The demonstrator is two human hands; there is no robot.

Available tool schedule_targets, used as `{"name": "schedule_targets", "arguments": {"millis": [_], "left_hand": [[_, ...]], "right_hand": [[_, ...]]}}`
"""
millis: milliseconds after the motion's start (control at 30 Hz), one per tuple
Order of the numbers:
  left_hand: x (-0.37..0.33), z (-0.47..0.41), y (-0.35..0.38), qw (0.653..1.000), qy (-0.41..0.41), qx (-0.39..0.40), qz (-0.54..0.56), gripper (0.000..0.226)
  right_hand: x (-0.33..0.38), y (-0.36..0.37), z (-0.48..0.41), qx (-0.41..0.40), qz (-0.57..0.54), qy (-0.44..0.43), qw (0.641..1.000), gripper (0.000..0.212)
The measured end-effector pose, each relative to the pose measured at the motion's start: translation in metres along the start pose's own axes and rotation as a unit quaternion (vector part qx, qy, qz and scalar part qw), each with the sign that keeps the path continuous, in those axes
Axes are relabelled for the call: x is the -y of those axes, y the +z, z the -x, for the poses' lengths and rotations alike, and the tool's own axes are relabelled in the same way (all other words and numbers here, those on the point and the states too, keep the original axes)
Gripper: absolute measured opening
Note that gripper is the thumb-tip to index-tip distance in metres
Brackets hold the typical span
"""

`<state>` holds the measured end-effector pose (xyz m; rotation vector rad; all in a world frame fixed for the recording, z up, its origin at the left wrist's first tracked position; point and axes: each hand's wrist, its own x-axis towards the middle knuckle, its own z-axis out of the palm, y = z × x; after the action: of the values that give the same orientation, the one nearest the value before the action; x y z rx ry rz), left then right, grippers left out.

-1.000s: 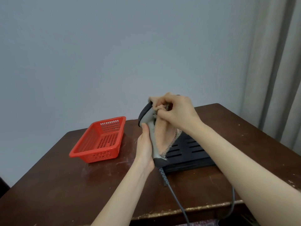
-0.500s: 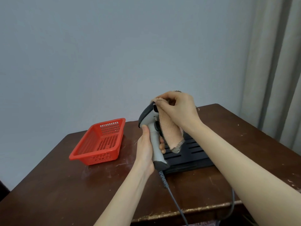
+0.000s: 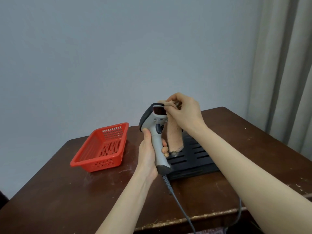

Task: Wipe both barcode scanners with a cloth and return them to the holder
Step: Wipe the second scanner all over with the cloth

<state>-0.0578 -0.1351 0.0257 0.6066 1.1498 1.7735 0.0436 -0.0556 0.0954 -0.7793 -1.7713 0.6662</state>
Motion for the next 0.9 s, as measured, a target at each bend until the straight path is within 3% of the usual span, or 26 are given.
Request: {"name": "schedule_targets", "arguments": {"millis": [167,267,367,500,633,900], "left_hand": [[-0.014,-0.001,0.002,0.999,0.020,0.000,0.043,0.058],[-0.020,-0.003,0.003,0.999,0.036,-0.002,0.001,0.057],[-0.014,-0.004,0.000,0.999,0.007,-0.003,-0.036,0.063],[-0.007,-0.003,-0.001,0.999,0.010,-0.006,-0.032,0.064],[-0.006,-0.004,-0.002,0.999,0.016,-0.009,-0.045,0.065],[-0.002,-0.006,-0.002,0.996,0.042,-0.014,-0.073,0.062]], "right_hand": [[-0.017,0.000,0.013,0.096,0.007,0.075,0.993,0.014],[-0.011,-0.002,0.009,-0.009,-0.061,0.067,0.996,0.009],[0.003,-0.003,0.003,-0.037,-0.071,-0.003,0.997,0.005],[-0.002,0.005,0.005,-0.012,0.031,-0.078,0.996,0.010],[-0.004,0.001,0.001,0.036,0.094,-0.074,0.992,0.016],[0.009,-0.010,0.004,0.135,-0.022,-0.003,0.991,0.016]]}}
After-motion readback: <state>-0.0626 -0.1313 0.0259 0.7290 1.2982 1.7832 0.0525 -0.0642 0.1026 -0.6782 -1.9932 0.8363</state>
